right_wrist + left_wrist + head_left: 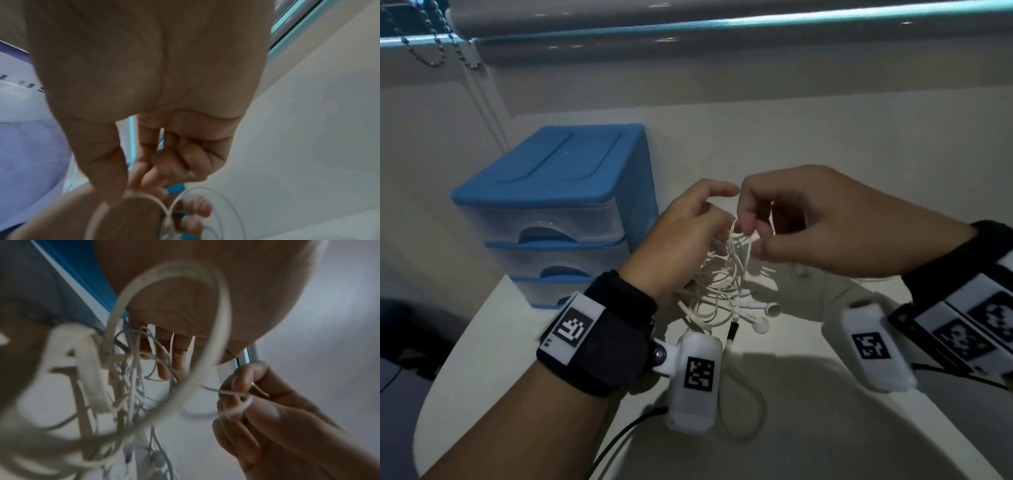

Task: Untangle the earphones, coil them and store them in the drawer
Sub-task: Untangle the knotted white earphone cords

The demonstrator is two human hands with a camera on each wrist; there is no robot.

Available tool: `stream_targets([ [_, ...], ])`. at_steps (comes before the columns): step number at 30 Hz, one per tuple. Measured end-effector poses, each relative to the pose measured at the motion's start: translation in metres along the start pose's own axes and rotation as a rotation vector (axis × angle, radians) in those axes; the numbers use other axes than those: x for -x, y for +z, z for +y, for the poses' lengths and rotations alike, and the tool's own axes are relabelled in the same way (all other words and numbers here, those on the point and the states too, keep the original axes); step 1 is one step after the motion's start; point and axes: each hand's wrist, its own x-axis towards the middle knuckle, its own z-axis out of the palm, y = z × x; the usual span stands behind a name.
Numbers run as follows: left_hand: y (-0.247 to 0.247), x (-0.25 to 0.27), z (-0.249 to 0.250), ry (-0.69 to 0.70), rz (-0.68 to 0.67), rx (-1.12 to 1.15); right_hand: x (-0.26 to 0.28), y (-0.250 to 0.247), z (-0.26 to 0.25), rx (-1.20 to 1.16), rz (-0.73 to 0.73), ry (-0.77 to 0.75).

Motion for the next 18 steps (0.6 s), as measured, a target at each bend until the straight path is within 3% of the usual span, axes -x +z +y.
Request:
stream_targets([
  [3,0.0,0.001,0.001,0.011,0.009,0.001,0.004,0.009,-0.014,0.047,-0.208,-0.019],
  [9,-0.001,-0.001,-0.001,-0.006,-0.02,-0.012,-0.009,0.034,-0.012,0.415,-0.485,0.054],
  [14,-0.001,-0.001,-0.002,-0.007,-0.035,-0.014,-0.017,0.042,-0.01,0.474,-0.511,-0.03],
  [18,-0.001,-0.001,-0.004,-0.003,-0.037,-0.016,-0.015,0.034,-0.01,0.344,-0.466,-0.041],
])
